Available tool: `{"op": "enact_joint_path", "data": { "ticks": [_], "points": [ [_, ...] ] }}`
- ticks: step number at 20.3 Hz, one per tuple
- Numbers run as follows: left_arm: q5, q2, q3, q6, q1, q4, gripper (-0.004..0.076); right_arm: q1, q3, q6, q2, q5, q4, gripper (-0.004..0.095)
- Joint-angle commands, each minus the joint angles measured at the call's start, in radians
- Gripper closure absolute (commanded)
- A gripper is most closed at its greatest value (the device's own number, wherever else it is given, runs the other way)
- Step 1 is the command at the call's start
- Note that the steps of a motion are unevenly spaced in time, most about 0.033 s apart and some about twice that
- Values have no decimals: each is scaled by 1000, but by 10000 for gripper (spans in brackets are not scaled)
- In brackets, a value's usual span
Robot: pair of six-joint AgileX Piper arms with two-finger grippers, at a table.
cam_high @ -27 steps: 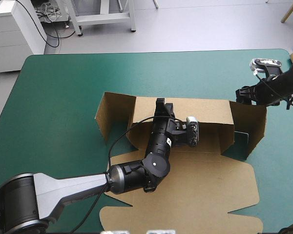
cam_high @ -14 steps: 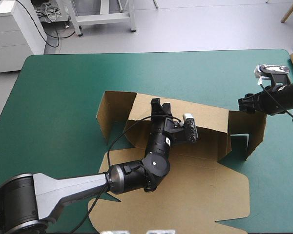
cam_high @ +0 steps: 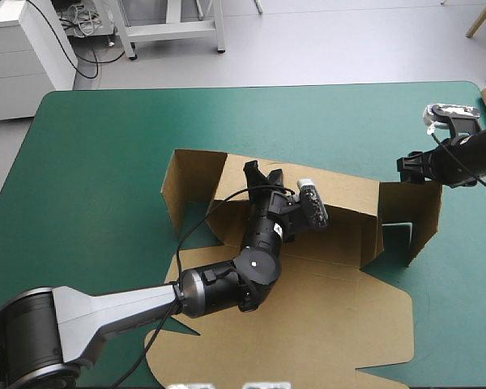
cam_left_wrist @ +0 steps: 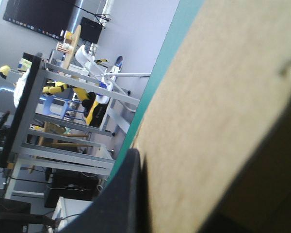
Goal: Fold the box
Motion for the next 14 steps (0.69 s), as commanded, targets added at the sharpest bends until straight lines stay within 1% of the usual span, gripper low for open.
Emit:
{"op": "enact_joint_path", "data": {
  "ticks": [1,6,10,12,14],
  "points": [
    [29,-31,-42,-112,37,-198,731,-3,-39,1,-20,2,1,263],
    [3,-31,-119,-119,41,-191,731,-3,-39,27,-20,-28,5,263],
    [-20,-31,-125,-101,41,-198,731,-3,-39,22,-20,15,3,263],
    [-20,-31,-125,-83,41,-204,731,-3,-31,13,-31,15,20,263],
    [-16,-31,-125,-59,41,-206,731,-3,2,-14,-68,15,61,263]
  ]
}}
